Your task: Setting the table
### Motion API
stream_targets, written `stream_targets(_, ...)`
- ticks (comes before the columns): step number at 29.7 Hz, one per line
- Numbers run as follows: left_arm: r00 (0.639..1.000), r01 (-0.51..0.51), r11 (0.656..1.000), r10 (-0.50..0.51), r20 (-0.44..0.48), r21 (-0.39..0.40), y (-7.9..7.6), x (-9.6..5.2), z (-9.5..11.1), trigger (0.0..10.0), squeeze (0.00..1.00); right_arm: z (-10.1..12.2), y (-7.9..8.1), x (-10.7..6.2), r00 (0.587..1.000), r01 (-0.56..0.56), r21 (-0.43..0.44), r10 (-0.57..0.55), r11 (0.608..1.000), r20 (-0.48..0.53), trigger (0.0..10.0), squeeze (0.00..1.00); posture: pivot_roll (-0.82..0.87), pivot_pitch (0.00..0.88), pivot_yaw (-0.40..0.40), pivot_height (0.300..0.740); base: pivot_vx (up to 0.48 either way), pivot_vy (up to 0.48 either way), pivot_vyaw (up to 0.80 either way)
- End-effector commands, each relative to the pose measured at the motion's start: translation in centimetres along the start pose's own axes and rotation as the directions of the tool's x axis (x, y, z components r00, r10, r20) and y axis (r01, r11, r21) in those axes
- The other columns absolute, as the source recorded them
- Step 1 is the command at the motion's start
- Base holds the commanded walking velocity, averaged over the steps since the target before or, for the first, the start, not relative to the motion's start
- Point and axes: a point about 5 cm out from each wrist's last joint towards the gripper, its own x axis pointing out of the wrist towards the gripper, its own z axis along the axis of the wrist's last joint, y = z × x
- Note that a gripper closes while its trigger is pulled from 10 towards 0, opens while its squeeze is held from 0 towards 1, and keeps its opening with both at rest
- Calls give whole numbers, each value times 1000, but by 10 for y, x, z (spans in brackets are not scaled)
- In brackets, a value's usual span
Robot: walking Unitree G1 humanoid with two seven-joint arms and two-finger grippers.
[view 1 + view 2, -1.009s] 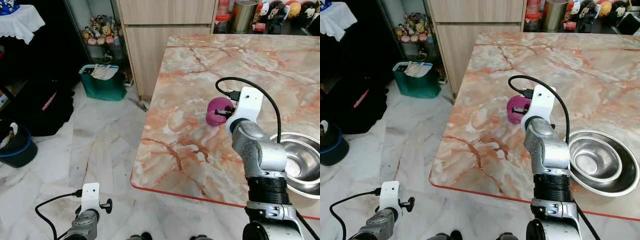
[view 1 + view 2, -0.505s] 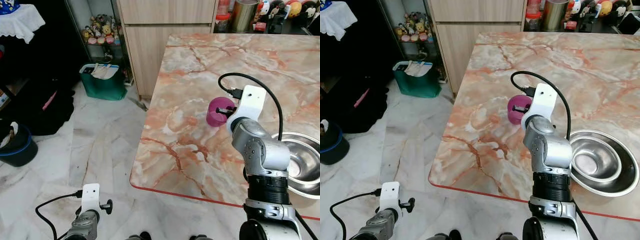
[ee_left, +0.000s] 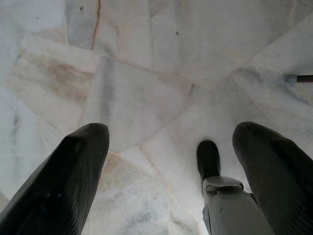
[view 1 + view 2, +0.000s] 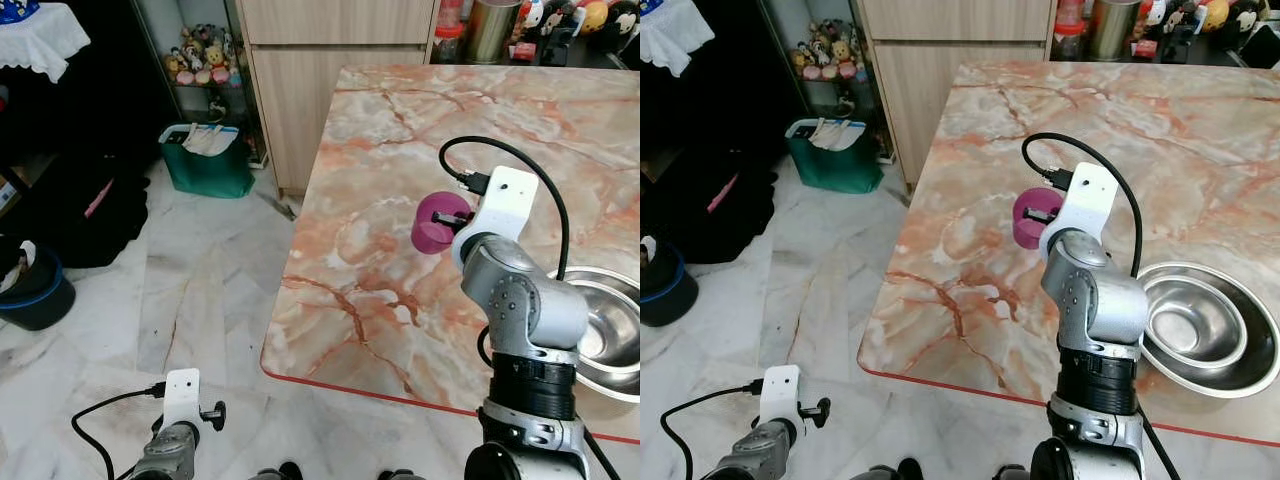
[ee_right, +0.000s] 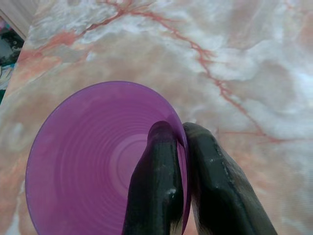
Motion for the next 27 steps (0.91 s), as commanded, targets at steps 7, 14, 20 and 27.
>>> stream_targets(7,999,3,1000,-3,-39,3,1,-2,-10,10000,0,-6,-15,-7,998,56,-2,-56,998,-18,10000,0,-133,158,46,740,0,0,0)
stream_targets(14,999,6,1000,-6,-39,4,1,-2,-11,10000,0,-15,-23,-12,993,109,18,-108,994,-53,10000,0,-134,158,44,740,0,0,0)
stream_targets(20,999,8,1000,-8,-38,6,0,-2,-10,10000,0,-16,-26,-12,991,126,25,-124,992,-56,10000,0,-133,156,45,740,0,0,0)
stream_targets(27,999,8,1000,-8,-42,9,1,-2,-11,10000,0,-15,-17,-12,997,57,18,-56,998,-51,10000,0,-132,154,44,740,0,0,0)
